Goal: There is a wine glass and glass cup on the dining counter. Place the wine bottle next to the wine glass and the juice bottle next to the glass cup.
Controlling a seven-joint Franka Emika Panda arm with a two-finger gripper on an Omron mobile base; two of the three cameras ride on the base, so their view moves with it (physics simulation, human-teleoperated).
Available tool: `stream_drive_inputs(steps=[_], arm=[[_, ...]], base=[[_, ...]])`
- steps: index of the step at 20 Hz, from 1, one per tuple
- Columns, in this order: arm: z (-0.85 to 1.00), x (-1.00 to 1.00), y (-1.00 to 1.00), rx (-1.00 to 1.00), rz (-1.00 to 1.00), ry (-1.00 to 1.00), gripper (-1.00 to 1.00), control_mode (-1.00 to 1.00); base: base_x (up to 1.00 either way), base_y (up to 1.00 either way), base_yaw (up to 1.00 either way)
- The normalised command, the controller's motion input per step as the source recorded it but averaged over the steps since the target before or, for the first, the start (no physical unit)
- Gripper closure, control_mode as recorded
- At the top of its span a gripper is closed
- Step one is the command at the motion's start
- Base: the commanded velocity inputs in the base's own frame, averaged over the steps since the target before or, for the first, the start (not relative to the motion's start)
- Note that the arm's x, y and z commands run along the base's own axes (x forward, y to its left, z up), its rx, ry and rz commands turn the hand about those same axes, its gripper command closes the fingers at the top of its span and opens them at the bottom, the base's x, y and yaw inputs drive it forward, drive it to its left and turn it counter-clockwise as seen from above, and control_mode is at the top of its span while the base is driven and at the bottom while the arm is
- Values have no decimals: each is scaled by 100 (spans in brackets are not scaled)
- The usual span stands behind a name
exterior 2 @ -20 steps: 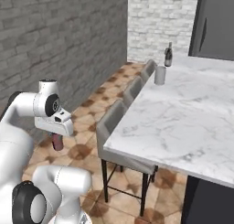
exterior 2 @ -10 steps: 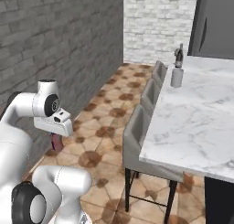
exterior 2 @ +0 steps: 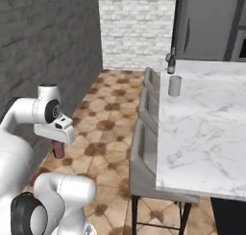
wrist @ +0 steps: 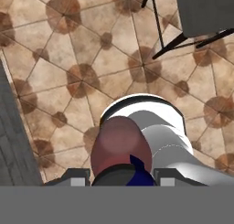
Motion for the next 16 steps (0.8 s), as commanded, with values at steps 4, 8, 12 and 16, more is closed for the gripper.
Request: stream_drive_inputs(steps=[4, 8, 12, 16], arm=[[0, 0, 0, 0, 0, 0, 100, 100], [0, 0, 0, 0, 0, 0, 100, 100], [0, 0, 0, 0, 0, 0, 100, 100], [0, 0, 0, 0, 0, 0, 100, 100]], base=[[65, 44, -38], [58, 46, -42], [57, 45, -44], [57, 45, -43]])
